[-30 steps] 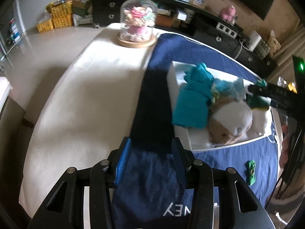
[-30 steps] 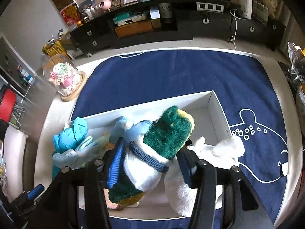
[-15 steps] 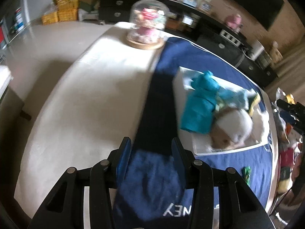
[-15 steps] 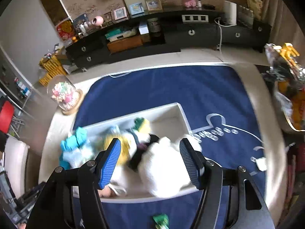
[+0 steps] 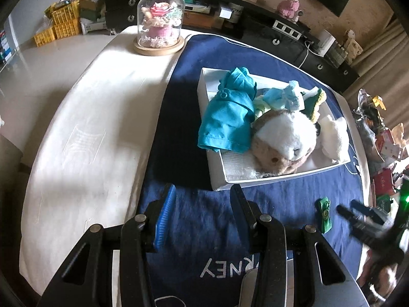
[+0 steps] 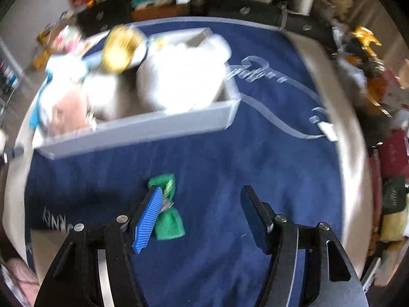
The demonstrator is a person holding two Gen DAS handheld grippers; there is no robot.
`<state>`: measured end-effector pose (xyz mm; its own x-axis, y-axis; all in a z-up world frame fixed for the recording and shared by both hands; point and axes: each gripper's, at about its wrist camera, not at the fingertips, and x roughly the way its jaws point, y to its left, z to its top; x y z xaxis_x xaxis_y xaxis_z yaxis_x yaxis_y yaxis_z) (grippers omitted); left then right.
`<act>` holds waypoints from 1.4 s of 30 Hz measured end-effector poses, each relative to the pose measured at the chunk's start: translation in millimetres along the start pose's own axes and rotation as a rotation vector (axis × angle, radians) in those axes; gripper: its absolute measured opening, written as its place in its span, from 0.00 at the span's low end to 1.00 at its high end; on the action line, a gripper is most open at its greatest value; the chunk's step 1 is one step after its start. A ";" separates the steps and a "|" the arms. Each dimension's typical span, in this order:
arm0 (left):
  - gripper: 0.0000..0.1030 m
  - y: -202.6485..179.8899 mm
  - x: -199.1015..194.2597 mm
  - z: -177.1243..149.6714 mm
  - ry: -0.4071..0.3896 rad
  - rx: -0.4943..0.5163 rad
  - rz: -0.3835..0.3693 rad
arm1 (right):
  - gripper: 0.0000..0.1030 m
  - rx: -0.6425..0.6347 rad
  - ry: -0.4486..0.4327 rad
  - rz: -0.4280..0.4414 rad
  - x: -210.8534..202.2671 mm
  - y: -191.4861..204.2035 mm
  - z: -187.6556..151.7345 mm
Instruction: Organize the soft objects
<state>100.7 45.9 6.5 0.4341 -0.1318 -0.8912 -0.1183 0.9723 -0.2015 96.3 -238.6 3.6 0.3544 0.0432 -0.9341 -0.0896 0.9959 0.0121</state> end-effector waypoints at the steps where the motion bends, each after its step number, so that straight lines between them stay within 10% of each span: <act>1: 0.42 0.3 1.0 0.3 0.002 -0.005 0.004 | 1.00 -0.025 0.010 -0.010 4.9 6.3 -1.1; 42: 0.42 -26.9 42.1 -9.7 0.090 0.152 0.035 | 1.00 -0.111 0.005 0.070 23.0 16.4 -16.4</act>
<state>113.5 12.4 -29.6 0.3493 -0.1074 -0.9308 0.0076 0.9937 -0.1118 87.7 -222.6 -23.5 0.3388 0.1120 -0.9342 -0.2164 0.9755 0.0385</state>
